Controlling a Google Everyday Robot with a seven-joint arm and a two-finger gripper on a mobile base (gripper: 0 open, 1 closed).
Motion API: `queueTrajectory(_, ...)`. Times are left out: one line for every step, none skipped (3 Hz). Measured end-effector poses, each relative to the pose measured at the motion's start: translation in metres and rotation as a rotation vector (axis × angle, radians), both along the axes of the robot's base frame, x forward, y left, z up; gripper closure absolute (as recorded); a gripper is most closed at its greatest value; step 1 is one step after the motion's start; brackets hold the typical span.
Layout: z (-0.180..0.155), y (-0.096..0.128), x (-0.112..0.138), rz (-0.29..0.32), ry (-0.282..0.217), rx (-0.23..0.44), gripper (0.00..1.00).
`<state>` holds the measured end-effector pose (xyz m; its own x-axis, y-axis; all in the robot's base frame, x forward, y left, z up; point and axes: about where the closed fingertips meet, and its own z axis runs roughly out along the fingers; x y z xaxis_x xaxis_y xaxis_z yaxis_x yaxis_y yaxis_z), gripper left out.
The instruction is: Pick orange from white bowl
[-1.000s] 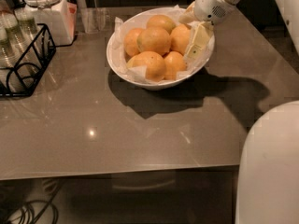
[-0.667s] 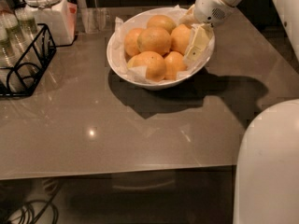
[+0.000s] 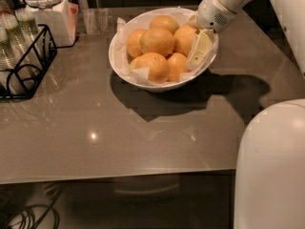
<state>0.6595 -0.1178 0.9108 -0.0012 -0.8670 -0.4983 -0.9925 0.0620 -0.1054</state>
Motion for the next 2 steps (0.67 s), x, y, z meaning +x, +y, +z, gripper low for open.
queueTrajectory(-0.0020, -0.0004, 0.0015, -0.002, 0.009, 0.000, 0.33)
queueTrajectory(0.0009, -0.0011, 0.0019, -0.005, 0.010, 0.000, 0.56)
